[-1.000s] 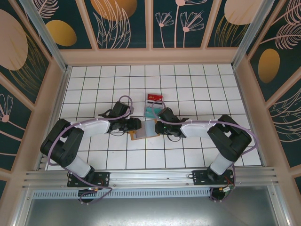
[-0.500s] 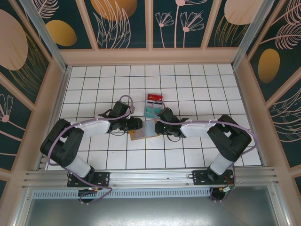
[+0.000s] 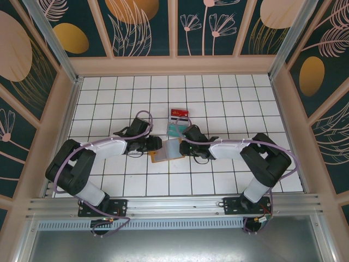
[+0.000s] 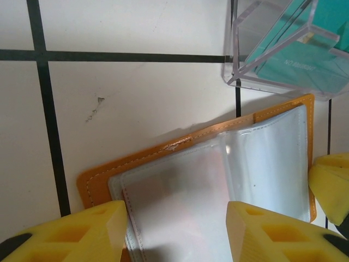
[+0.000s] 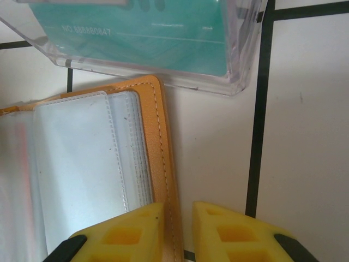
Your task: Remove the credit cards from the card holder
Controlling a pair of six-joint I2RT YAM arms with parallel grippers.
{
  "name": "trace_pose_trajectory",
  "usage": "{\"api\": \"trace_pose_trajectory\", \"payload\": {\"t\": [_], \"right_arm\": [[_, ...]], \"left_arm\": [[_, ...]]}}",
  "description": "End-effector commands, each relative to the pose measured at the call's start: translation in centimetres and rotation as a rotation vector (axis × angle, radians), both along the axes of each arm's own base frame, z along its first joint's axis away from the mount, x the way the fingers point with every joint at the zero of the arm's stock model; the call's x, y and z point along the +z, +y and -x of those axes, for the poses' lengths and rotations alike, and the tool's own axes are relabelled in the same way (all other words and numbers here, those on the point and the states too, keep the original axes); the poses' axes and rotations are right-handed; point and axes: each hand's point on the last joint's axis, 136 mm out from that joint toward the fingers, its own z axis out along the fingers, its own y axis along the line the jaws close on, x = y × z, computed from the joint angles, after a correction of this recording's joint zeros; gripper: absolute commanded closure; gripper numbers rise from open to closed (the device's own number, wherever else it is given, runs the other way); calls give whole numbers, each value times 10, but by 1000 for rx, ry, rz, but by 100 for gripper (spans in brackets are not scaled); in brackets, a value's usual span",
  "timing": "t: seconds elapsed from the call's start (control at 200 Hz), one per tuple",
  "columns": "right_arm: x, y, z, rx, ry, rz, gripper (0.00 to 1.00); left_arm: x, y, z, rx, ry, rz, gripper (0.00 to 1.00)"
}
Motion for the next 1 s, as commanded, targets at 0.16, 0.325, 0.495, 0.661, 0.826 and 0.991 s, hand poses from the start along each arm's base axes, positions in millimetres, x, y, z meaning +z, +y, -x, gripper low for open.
{"api": "trace_pose_trajectory", "payload": {"t": [0.16,0.325,0.495,0.661,0.826,0.991], "right_arm": [[-17,9,13,31,61,8,78],[-17,10,13,32,63,7,78],[-17,10,12,32,62,8,78],[-17,11,12,34,62,8,78],[-18,11,13,33,66,8,78],[-19,10,13,31,68,9,78]], "left_arm": [[-16,-1,8,-19,65,-8,48],[-14,-9,8,-46,63,34,44],[-7,-17,7,-68,50,75,40],[-2,-21,7,-79,40,98,37],[4,-26,7,-98,28,132,31],[8,-25,7,-102,16,131,21]]}}
